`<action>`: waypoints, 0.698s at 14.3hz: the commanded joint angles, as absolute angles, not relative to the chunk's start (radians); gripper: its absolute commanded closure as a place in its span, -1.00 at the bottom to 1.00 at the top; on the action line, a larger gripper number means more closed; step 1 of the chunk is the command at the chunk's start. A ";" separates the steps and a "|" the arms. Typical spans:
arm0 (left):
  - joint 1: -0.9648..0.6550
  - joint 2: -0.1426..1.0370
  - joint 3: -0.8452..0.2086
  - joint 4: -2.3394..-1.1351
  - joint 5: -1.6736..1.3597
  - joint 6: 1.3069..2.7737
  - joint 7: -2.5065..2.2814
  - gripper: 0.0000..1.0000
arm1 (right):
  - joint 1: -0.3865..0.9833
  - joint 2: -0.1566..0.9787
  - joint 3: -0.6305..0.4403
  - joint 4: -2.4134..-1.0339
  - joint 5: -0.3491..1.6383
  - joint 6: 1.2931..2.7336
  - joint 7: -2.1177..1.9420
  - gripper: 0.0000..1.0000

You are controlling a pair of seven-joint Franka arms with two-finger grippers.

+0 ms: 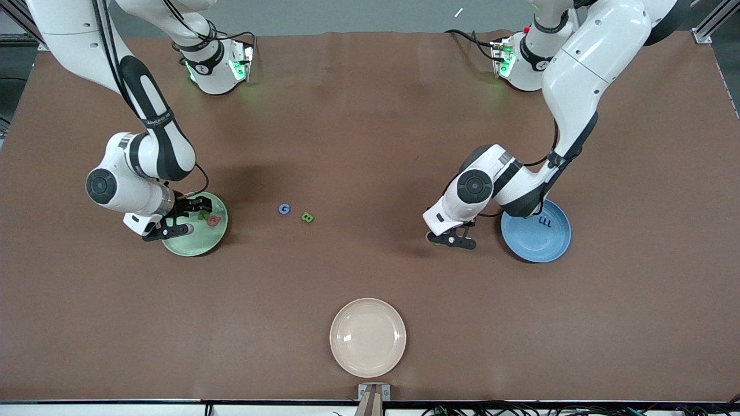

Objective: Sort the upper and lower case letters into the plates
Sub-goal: 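Place the green N on the green plate with the right gripper, then place the blue x on the blue plate with the left gripper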

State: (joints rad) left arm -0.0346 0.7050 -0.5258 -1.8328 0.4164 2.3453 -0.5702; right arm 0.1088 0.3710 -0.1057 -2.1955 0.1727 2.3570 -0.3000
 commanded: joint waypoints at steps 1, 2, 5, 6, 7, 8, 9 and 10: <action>0.001 0.619 -0.531 -1.853 0.439 2.297 -0.574 0.85 | 0.127 0.324 -0.100 -2.169 0.170 2.268 -0.197 -1.00; 0.027 0.583 -0.535 -1.865 0.437 2.281 -0.549 0.85 | 0.162 0.315 -0.100 -2.164 0.170 2.252 -0.120 -1.00; 0.118 0.511 -0.546 -1.908 0.436 2.281 -0.494 0.86 | 0.264 0.288 -0.100 -2.163 0.170 2.241 0.137 -1.00; 0.152 0.499 -0.554 -1.926 0.436 2.281 -0.462 0.86 | 0.297 0.279 -0.100 -2.163 0.170 2.243 0.212 -1.00; 0.191 0.488 -0.555 -1.951 0.437 2.281 -0.425 0.86 | 0.325 0.276 -0.100 -2.163 0.170 2.243 0.283 -1.00; 0.218 0.482 -0.555 -1.969 0.437 2.281 -0.395 0.86 | 0.354 0.270 -0.100 -2.164 0.169 2.249 0.354 -1.00; 0.245 0.480 -0.555 -1.980 0.439 2.281 -0.370 0.86 | 0.380 0.270 -0.101 -2.166 0.166 2.258 0.412 -1.00; 0.279 0.480 -0.557 -1.993 0.439 2.287 -0.339 0.86 | 0.402 0.271 -0.100 -2.172 0.149 2.284 0.481 -1.00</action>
